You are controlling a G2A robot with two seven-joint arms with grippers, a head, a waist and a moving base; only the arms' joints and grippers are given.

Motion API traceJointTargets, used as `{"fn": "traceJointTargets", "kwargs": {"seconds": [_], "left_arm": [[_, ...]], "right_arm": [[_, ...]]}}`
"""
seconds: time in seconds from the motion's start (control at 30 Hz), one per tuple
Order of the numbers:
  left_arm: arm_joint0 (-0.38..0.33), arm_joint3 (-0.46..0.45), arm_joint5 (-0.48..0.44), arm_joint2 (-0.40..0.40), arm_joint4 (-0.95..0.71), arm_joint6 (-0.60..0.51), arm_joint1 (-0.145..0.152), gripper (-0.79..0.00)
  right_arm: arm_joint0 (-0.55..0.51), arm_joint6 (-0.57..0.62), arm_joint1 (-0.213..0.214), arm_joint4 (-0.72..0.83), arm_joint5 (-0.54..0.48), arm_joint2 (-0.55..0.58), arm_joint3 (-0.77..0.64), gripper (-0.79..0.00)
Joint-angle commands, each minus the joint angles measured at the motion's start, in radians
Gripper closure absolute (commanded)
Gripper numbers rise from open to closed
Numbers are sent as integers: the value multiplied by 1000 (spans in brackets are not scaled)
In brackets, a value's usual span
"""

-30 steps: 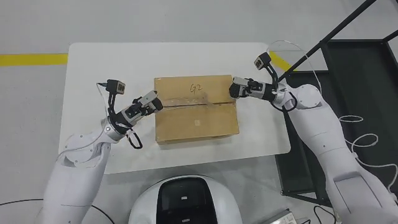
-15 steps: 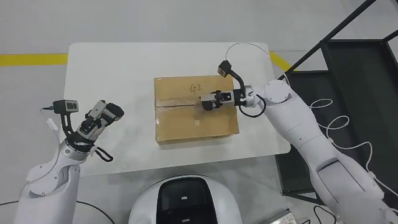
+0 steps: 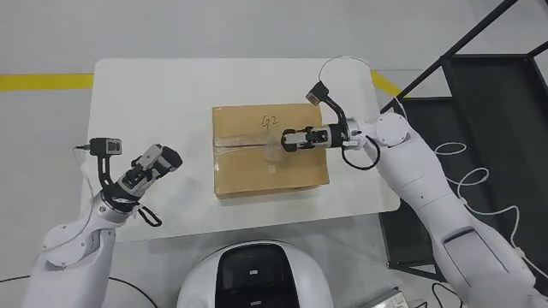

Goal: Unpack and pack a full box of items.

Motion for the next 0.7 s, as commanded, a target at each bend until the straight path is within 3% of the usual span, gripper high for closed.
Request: {"fn": "traceJointTargets", "kwargs": {"seconds": [0.0,0.4,0.67], "left_arm": [[-12,-15,6,28,28,-31,1,-785],[-173,-39,145,230,178,-81,-6,-785],[-352,56,248,374,179,-90,-25,-785]], "right_arm": [[-29,-2,14,4,-1,42,-27,-785],[-174,-16,78,65,-16,259,-73,-785],[-229,-35,98,102,-35,341,-44,-785]]}}
